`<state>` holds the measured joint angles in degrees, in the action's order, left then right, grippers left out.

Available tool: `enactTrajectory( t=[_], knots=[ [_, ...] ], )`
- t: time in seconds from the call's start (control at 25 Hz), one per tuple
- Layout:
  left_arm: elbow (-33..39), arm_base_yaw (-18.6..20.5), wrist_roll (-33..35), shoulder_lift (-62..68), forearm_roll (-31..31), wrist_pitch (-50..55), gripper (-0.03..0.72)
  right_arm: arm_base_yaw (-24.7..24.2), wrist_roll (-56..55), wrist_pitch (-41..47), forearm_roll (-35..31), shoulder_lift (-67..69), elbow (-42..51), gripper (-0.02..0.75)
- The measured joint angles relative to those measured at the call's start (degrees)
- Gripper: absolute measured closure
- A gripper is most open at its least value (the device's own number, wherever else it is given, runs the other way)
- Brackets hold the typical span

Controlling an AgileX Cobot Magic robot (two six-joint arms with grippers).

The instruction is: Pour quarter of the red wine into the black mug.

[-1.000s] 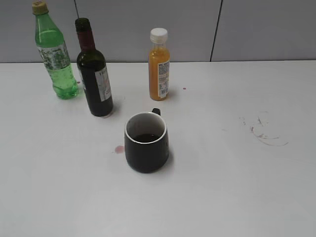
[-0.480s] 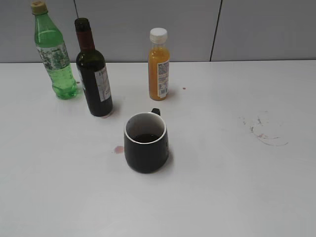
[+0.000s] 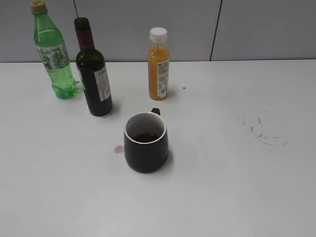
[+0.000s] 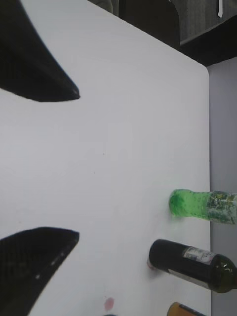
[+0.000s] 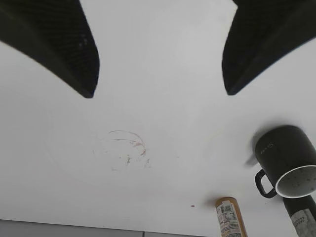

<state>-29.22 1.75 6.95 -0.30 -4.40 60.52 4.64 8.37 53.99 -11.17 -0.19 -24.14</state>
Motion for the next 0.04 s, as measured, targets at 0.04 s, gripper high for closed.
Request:
enactTrajectory(
  t=[0.04],
  knots=[
    [0.0,0.0,0.0,0.0,0.0,0.0,0.098,0.0,0.0,0.0,0.0,0.0,0.0,0.153]
  ],
)
